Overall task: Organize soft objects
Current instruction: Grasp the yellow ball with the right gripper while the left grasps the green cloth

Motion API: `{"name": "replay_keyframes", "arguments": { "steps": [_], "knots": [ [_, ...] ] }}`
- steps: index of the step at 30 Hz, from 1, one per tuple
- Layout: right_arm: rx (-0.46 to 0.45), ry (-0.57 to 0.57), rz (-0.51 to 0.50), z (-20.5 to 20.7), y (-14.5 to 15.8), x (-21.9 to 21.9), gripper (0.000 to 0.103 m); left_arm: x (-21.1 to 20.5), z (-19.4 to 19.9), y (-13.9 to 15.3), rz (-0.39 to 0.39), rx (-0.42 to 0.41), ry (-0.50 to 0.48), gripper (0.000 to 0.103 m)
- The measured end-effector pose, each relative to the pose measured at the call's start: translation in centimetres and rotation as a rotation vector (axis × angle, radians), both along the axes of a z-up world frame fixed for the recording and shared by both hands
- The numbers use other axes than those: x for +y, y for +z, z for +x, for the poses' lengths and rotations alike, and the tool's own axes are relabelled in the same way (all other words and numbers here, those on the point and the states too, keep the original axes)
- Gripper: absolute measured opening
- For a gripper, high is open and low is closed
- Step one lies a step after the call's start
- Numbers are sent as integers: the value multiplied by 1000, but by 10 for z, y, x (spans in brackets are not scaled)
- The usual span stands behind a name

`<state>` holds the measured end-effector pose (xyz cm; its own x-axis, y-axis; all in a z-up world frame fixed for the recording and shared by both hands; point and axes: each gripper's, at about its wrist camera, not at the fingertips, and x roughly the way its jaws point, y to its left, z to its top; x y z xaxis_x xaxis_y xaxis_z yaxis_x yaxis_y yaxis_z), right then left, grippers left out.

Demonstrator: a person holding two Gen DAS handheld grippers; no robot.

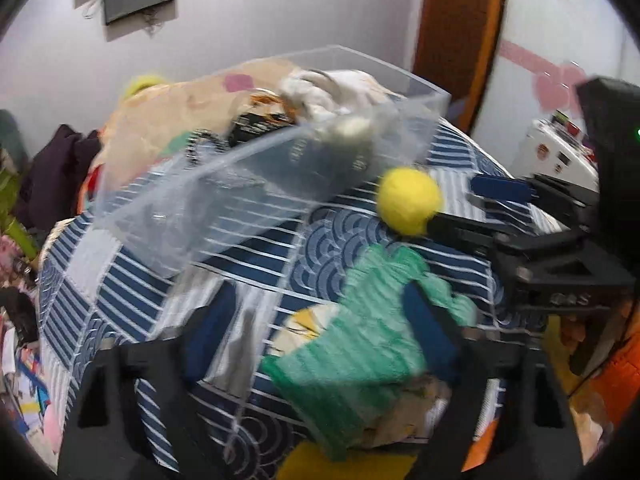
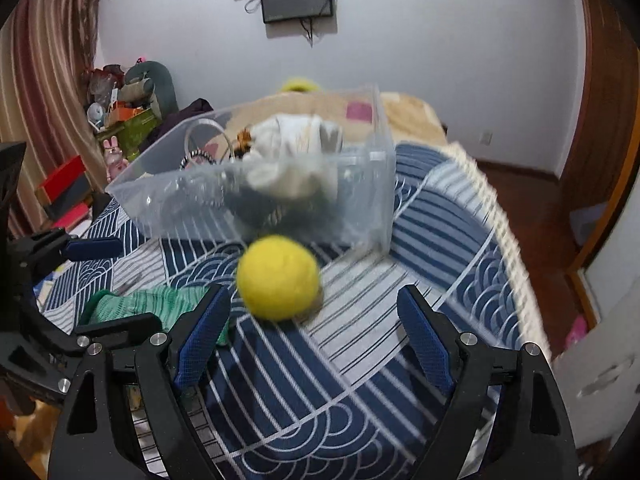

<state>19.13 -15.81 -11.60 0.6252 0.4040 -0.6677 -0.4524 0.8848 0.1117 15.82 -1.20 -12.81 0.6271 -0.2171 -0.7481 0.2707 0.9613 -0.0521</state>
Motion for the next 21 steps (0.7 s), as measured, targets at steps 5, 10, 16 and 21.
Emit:
{"name": "replay_keyframes", "arguments": {
  "steps": [5,10,16,21],
  "knots": [
    [31,25,18,2,-3,7,60,-9,-7,-2,-23,-4,-49,34],
    [35,58,30,5,-6,18,44,-7,-11,-1,-19,-19,-27,9],
    [18,82,22,2,-5,23,37,11,-15,12,-26,-56,1,5],
    [-18,68,32,-6,6,14,37,27,-23,34,-53,-126,46,5]
  ]
}}
